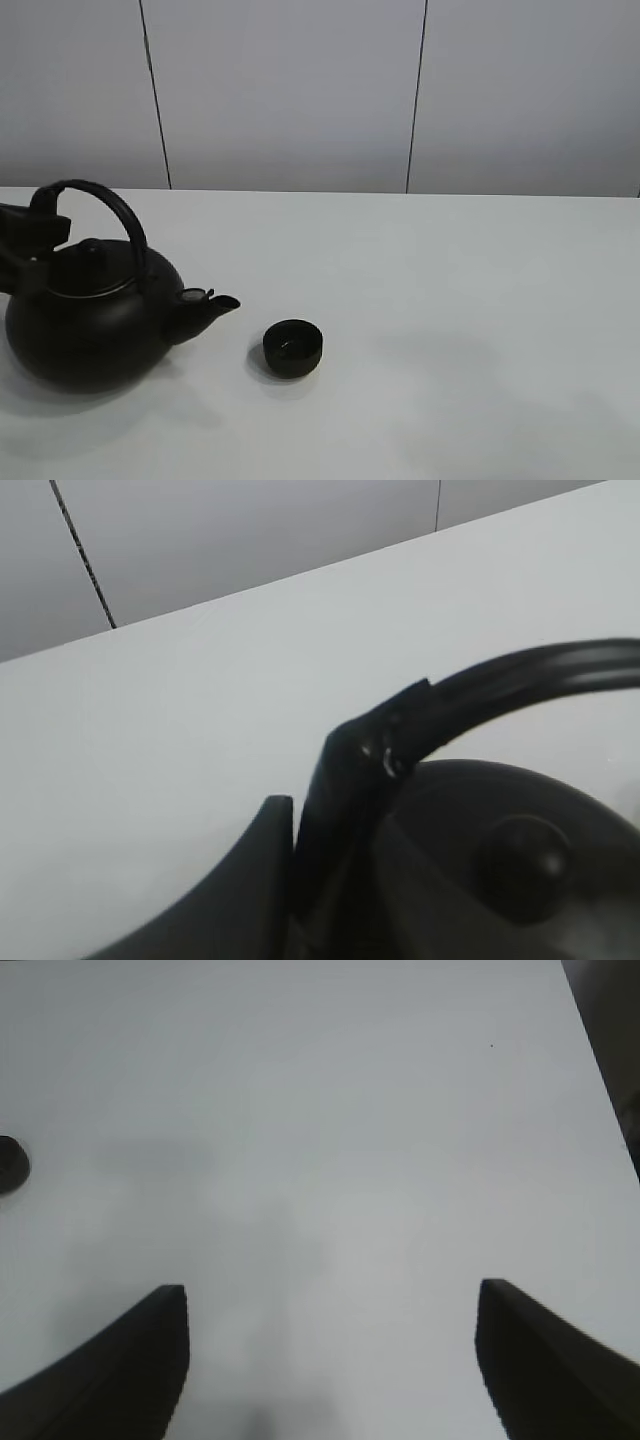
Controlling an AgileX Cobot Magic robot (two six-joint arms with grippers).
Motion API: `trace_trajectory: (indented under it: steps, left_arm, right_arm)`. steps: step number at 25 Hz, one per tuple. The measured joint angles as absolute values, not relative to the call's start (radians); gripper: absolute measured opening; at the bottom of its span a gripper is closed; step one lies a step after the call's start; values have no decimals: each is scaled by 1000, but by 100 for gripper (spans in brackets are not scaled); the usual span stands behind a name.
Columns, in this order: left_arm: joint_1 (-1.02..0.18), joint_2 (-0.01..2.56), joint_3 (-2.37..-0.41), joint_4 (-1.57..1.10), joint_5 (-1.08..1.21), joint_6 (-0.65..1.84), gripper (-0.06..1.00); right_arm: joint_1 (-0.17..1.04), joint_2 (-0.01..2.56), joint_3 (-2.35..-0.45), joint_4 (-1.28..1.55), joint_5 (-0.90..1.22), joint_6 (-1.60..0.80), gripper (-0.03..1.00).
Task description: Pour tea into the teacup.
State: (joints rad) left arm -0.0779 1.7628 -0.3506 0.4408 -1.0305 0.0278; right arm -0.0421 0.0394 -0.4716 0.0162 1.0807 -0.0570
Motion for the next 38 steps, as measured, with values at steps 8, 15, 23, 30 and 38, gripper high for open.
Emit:
trace_trajectory:
  steps: [8, 15, 23, 30, 38]
  left_arm:
    - [-101, 1585, -347, 432, -961, -69, 13]
    - [-249, 1537, -363, 264, -816, -33, 13]
    - [-417, 1537, -363, -36, -811, 139, 13]
    - [-501, 1537, -363, -261, -808, 316, 13]
    - [-504, 1537, -363, -337, -810, 397, 13]
  right_arm:
    - [-42, 39, -472, 16, 1081, -57, 55]
    - [-42, 39, -472, 15, 1081, -57, 55]
    - [-42, 39, -472, 15, 1081, -57, 55]
    - [-42, 39, -472, 15, 1081, -57, 55]
    - [-42, 39, -472, 15, 1080, -57, 55]
